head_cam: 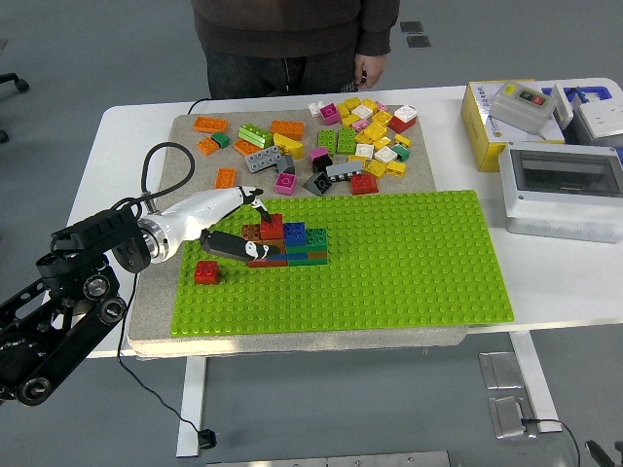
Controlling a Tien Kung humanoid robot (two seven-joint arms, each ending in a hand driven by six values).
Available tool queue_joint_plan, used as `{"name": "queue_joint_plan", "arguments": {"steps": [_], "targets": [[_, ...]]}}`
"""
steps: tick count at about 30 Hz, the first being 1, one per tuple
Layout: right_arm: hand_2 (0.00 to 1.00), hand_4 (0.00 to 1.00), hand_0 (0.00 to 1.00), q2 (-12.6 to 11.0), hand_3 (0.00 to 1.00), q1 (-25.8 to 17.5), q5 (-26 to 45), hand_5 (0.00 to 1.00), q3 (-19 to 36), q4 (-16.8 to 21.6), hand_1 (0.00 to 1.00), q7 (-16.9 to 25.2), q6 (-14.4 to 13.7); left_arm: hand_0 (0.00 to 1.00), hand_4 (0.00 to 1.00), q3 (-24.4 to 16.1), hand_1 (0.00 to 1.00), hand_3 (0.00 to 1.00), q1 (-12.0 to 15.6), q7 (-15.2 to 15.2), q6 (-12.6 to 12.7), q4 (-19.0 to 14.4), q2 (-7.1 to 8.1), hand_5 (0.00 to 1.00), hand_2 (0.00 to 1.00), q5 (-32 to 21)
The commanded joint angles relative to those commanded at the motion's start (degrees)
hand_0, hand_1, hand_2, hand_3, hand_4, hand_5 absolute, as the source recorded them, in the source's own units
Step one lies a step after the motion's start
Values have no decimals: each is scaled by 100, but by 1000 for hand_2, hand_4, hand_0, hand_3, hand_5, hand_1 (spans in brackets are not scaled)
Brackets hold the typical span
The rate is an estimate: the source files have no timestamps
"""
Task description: Pick up the brick,pile it on top of brick,press brick,pick up the brick,pile it on top of brick,press brick
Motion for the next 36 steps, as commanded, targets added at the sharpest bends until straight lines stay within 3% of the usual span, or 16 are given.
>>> {"name": "queue_joint_plan", "arguments": {"steps": [20, 28, 36], "targets": [[661, 599, 730, 8, 749, 2, 50, 983, -27, 0, 670, 17, 3, 977, 875, 86, 998, 670, 8, 0, 126, -12, -78, 573, 998, 253], [662, 600, 729, 10, 749, -4, 94, 986, -45, 0, 670, 15, 10, 977, 869, 169, 998, 671, 30, 78, 265, -78, -99, 571, 998, 486], [664, 599, 729, 14, 748, -9, 75, 984, -16, 0, 669, 13, 10, 976, 861, 213, 997, 674, 55, 186, 244, -149, -88, 566, 998, 537]]}}
